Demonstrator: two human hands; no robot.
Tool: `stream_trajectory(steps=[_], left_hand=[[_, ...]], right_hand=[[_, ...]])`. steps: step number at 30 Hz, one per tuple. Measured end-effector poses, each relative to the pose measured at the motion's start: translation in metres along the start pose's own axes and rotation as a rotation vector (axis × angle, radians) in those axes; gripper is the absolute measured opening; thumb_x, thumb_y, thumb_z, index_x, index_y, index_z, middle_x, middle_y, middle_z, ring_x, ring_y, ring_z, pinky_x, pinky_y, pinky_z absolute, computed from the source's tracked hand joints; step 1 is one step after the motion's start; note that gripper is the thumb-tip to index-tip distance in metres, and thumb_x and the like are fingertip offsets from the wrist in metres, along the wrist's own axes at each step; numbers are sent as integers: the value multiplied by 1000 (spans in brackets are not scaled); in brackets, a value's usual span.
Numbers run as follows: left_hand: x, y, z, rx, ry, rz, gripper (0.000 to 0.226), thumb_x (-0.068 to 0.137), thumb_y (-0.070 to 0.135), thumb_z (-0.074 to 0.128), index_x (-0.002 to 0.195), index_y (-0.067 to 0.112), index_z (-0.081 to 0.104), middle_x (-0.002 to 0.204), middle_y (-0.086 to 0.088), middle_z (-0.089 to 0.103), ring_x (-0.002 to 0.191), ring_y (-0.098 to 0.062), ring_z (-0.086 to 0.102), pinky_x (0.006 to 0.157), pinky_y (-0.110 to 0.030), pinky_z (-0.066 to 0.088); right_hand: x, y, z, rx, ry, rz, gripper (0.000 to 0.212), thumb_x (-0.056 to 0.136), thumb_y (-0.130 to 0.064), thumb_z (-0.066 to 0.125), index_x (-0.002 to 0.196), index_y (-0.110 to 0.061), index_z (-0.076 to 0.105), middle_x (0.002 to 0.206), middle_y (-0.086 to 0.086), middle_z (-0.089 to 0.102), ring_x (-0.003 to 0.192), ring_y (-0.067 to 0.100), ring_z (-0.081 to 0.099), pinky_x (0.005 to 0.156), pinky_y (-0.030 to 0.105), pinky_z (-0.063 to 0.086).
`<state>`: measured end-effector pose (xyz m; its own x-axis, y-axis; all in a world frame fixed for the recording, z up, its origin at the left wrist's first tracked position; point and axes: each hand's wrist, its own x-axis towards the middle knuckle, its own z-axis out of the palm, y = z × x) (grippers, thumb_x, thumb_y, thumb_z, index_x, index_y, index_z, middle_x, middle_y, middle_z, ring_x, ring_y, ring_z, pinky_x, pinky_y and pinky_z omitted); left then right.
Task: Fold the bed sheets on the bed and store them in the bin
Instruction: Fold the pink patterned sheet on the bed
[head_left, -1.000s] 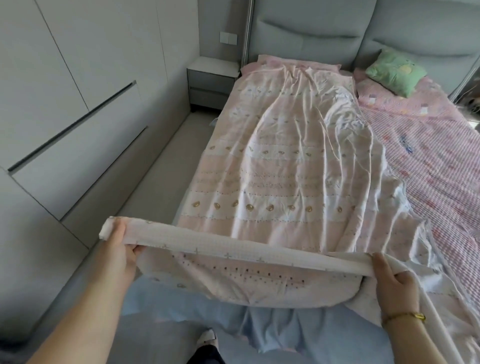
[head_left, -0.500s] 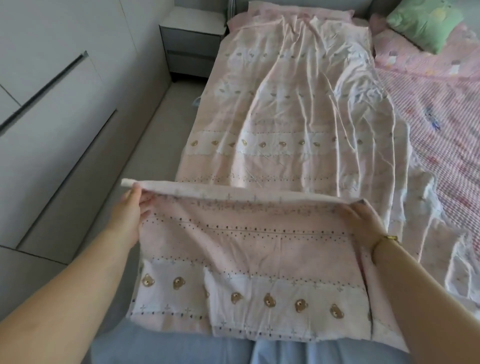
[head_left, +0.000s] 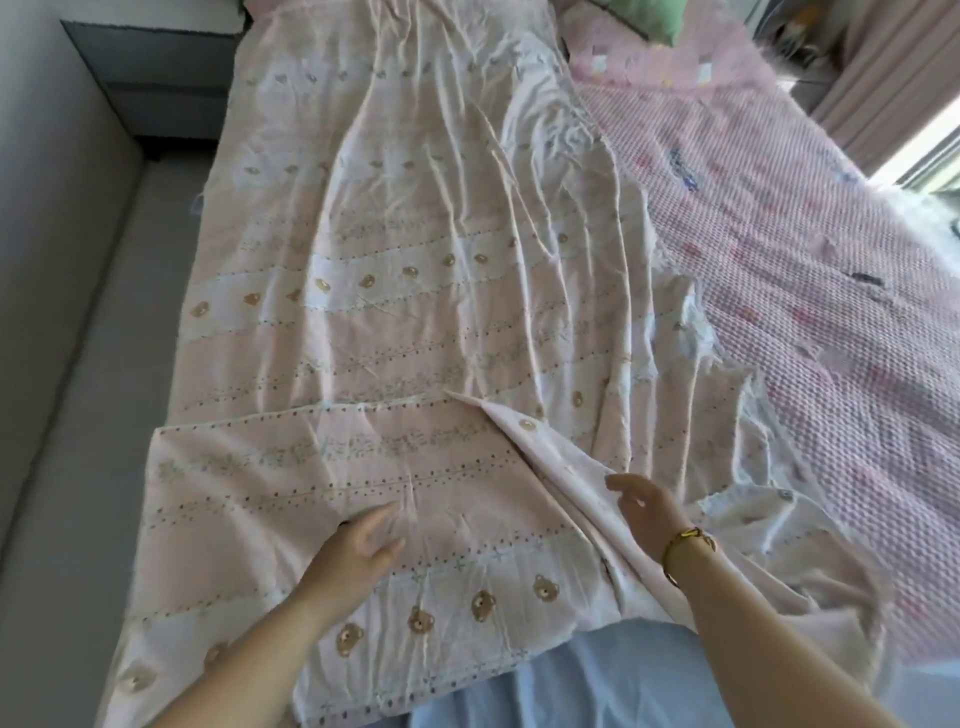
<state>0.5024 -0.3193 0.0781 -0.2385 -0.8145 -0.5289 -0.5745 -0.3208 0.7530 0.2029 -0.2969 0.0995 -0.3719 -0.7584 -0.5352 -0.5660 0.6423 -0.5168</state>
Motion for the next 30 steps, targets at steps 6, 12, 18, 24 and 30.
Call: stream_trajectory(steps=[6, 12, 18, 24, 30], left_hand=[[5, 81, 106, 122, -135, 147, 29, 93, 22, 54, 109, 44, 47, 122, 17, 44, 125, -5, 40, 94, -13, 31], [25, 135, 255, 578, -130, 402, 56, 70, 57, 53, 122, 38, 56, 125, 22, 51, 116, 4, 48, 93, -3, 27], [36, 156, 391, 1195, -515, 480, 71, 55, 31, 58, 124, 25, 40, 121, 2, 63, 108, -14, 62, 116, -35, 1], [63, 165, 417, 1323, -468, 638, 25, 41, 29, 85, 60, 34, 70, 92, 8, 72, 99, -15, 52, 111, -39, 13], [88, 195, 402, 798, -226, 513, 19, 77, 23, 57, 81, 31, 74, 78, 12, 70, 75, -11, 64, 69, -18, 33]], right_hand=[[29, 84, -82, 66, 67, 67, 37, 93, 5, 34, 93, -19, 61, 115, 8, 60, 99, 22, 55, 74, 14, 38], [94, 185, -162, 97, -39, 96, 29, 95, -9, 44, 119, -6, 60, 119, 11, 59, 92, 12, 44, 68, 12, 36], [124, 269, -204, 113, -220, 87, 26, 93, 0, 44, 97, -21, 60, 104, 0, 53, 92, 17, 51, 77, 17, 35], [146, 284, -217, 27, -346, 40, 32, 93, -1, 41, 115, -13, 61, 120, 1, 56, 111, 20, 53, 87, 20, 39], [158, 285, -229, -23, -438, 11, 30, 97, -10, 39, 116, -13, 61, 113, 2, 57, 81, 10, 53, 58, 7, 40]])
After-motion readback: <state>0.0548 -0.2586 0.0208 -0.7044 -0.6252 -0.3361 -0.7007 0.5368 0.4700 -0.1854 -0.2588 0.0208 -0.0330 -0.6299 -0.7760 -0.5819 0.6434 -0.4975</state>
